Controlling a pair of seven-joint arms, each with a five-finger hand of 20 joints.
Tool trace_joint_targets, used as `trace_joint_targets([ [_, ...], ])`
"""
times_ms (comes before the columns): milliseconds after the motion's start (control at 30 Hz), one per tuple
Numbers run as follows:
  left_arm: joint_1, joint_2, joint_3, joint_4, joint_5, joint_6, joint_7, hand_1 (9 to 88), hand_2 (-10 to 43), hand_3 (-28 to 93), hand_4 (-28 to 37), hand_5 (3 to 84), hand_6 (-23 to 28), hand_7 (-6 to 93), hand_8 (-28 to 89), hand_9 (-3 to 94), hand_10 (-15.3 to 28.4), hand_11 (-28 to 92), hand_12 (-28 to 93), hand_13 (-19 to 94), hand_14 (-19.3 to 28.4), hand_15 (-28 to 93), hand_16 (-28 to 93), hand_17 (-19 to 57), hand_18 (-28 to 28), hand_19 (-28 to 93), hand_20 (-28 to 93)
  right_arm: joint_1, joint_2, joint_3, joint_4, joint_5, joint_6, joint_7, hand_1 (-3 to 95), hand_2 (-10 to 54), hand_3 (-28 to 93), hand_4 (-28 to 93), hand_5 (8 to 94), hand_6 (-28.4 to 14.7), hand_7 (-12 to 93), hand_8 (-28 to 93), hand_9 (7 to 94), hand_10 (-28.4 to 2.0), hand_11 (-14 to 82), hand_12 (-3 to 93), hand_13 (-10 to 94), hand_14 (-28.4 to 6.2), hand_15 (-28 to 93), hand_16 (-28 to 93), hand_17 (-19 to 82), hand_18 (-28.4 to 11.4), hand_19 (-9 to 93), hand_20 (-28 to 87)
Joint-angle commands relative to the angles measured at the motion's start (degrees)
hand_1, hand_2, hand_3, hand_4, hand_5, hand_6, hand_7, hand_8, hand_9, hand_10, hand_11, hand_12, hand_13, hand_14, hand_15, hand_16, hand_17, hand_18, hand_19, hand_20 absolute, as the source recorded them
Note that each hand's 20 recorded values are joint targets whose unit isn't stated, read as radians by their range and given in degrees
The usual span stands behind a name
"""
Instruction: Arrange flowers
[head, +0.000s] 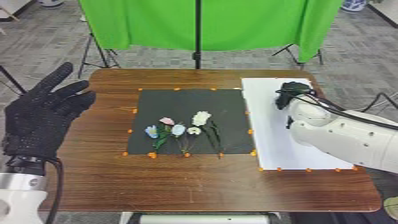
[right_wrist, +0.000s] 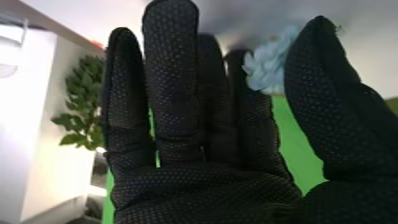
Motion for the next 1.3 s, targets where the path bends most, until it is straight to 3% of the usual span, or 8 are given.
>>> trace_joint_targets([
  [33,1.0,-0.51,0.42,0.17,0.12,0.39,0.7,23.6,6.3,78,-21.8,33.3,8.3,16.6,-10,34.3,21.4,32,13,27,28.4,62,-12,-5.2,26.3,62,27,1.5,-1.4,-2.9,-0.7,-3.1,6.8,-1.2,37.1,-9.5,80,-28,48.8,1.9,16,-14,58.3,-10.7,11.2,13.0,70,-7.4,55,14,38,-18.6,87,-3],
  [133,1.2,-0.72,0.28,0.11,0.48,-0.14,0.69,23.6,6.3,78,-21.8,33.4,8.3,16.6,-10,34.2,21.4,32,13,27,28.4,62,-12,-5.2,26.3,62,27,2.1,-1.7,-3.8,-1.4,-4.0,6.9,-2.0,37.0,-9.5,80,-28,46.3,1.7,16,-14,56.3,-10.8,11.2,13.2,69,-7.4,55,14,38,-18.6,87,-3],
  [367,1.1,-0.66,0.37,0.05,0.34,0.25,0.56,23.7,6.2,79,-21.9,33.4,8.3,16.6,-10,34.2,21.4,32,13,27,28.4,62,-12,-5.2,26.2,62,27,2.0,-2.2,-4.4,-2.1,-4.3,6.4,-3.7,36.4,-9.5,81,-28,41.0,0.2,15,-13,49.4,-11.8,9.8,13.3,66,-7.6,57,14,38,-18.8,87,-3],
  [500,1.3,-0.62,0.25,-0.09,0.39,0.24,0.65,23.7,6.3,78,-21.9,33.4,8.3,16.7,-10,34.2,21.4,32,13,27,28.4,62,-12,-5.2,26.2,62,27,1.3,-2.4,-3.6,-1.8,-4.4,3.9,-2.2,37.7,-9.5,79,-28,45.0,2.5,16,-13,52.7,-10.8,10.3,13.3,66,-7.6,57,13,37,-18.8,86,-2],
  [767,1.9,-0.62,-0.2,-0.27,0.38,0.01,1.13,23.7,6.2,78,-21.8,33.4,8.3,16.5,-10,34.2,21.4,32,13,27,28.4,62,-12,-5.2,26.2,62,27,1.6,-2.2,-5.7,-0.7,-5.1,4.3,0.5,42.0,-9.5,79,-28,59.9,4.3,18,-14,63.7,-10.5,12.2,13.2,72,-5.9,54,14,39,-17.5,86,-1],
  [967,2.0,-0.67,-0.27,-0.26,0.3,0.17,1.04,23.7,6.2,78,-21.8,33.4,8.3,16.5,-10,34.2,21.4,32,13,27,28.4,62,-12,-5.2,26.2,62,27,1.5,-2.0,-5.8,-0.7,-6.0,4.3,1.0,41.0,-9.5,79,-28,56.0,3.6,17,-14,60.4,-11.4,12.0,13.2,71,-6.6,53,17,40,-17.3,87,0],
  [1200,1.6,-0.49,0.11,-0.13,0.39,-0.06,1.08,23.6,6.2,78,-21.8,33.4,8.3,16.6,-10,34.2,21.4,32,13,27,28.4,62,-12,-5.2,26.2,62,27,2.9,-3.1,-10.3,0.3,-8.4,8.7,3.8,46.3,-9.5,76,-28,66.7,3.4,20,-11,73.8,-9.6,17.4,15.4,78,-2.8,54,23,44,-15.8,92,1],
  [1300,1.9,-0.41,-0.04,-0.16,0.38,-0.02,1.2,23.6,6.2,78,-21.8,33.4,8.3,16.6,-10,34.2,21.4,32,13,27,28.4,62,-12,-5.2,26.2,62,27,3.3,-3.2,-11.6,0.9,-9.8,10.6,4.6,53.7,-9.5,69,-28,71.5,1.7,27,-3,85.6,-6.8,9.9,29.0,82,-0.2,52,26,47,-14.5,93,2],
])
